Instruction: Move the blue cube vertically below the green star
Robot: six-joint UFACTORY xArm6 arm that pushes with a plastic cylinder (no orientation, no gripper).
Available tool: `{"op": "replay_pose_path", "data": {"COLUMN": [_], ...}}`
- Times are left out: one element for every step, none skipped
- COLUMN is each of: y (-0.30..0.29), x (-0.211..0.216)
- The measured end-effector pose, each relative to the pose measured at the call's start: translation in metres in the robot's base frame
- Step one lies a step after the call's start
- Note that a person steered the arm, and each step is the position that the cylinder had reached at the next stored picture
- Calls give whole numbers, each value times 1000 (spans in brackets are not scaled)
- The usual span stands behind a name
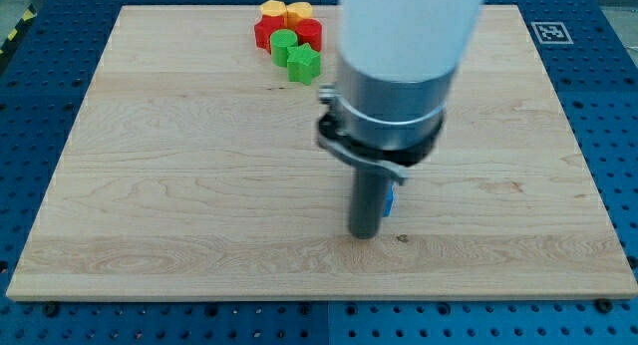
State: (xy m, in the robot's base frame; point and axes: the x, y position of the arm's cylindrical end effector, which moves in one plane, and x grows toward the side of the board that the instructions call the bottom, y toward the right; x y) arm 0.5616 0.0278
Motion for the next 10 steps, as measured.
{"op": "replay_pose_path", "data": {"y": [-3, 25, 76, 83, 95, 68, 44, 29, -15, -29], "x": [0, 0, 1, 1, -11, -20, -20, -19, -24, -32]}}
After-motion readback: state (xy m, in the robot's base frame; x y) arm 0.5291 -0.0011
